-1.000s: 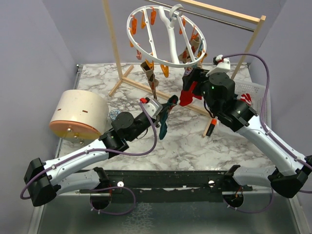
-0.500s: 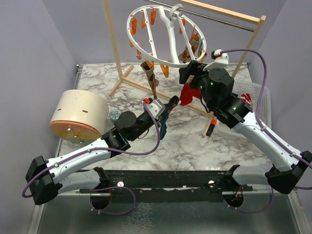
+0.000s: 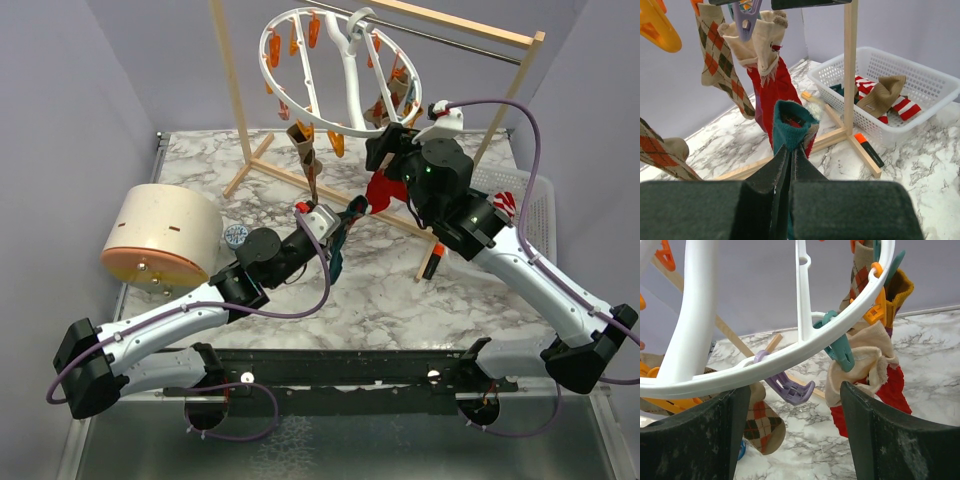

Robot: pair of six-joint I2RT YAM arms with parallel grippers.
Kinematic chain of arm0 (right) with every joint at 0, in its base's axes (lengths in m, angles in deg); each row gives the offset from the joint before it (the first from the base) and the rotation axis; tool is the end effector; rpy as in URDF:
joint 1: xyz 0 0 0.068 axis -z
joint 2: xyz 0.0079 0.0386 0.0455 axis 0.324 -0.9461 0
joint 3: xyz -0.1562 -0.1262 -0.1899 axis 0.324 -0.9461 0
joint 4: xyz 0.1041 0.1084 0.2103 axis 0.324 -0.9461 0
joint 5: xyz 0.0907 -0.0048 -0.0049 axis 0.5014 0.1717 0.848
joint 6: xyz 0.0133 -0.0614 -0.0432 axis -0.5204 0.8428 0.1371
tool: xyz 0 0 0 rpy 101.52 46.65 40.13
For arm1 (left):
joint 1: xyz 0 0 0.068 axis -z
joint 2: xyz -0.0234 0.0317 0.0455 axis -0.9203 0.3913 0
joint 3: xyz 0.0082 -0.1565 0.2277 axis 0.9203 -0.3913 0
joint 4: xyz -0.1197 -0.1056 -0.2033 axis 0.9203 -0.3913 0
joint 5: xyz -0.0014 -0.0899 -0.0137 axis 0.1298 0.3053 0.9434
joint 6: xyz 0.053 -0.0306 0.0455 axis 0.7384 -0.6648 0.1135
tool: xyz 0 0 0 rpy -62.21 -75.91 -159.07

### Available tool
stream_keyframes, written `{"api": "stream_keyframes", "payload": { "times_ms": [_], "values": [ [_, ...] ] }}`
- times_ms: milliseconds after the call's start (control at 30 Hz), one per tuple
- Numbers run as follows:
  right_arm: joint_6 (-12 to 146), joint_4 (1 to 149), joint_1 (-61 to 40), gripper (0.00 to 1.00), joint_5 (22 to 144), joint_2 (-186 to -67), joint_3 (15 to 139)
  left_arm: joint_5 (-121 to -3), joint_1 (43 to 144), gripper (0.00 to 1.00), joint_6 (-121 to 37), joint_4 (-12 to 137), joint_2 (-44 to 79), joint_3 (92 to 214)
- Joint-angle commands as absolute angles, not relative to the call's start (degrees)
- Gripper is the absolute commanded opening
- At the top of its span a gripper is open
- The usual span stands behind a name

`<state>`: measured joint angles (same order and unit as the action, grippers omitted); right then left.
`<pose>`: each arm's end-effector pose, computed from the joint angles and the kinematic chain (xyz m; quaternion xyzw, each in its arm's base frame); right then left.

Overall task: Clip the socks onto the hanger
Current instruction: Open the clamp at the hanger.

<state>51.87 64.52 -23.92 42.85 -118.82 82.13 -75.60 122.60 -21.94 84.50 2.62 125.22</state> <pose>0.2476 0.1826 0.4498 0.0584 0.7262 0.1795 0.6610 0.1609 -0.2240 0.3543 0.3194 0.5754 -0.2690 0.7032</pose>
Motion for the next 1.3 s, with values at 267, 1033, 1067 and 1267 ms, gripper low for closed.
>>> {"api": "stream_keyframes", "payload": {
  "times_ms": [267, 1033, 1067, 1267],
  "values": [
    [52.43, 67.95, -24.41, 0.62, 38.13, -119.04, 82.73, -75.88, 122.77, 0.00, -21.33, 86.74, 3.40, 126.43],
    [53.88, 68.23, -24.34, 0.55, 36.40, -120.38, 84.06, -75.71, 122.75, 0.00, -21.53, 87.45, 3.39, 126.31],
    [53.99, 68.27, -24.36, 0.54, 36.43, -120.48, 84.15, -75.71, 122.77, 0.00, -21.50, 87.45, 3.35, 126.29],
    [54.53, 68.33, -24.35, 0.48, 36.69, -120.65, 84.69, -75.79, 122.77, 0.00, -21.40, 87.45, 3.11, 126.30]
  ]
}}
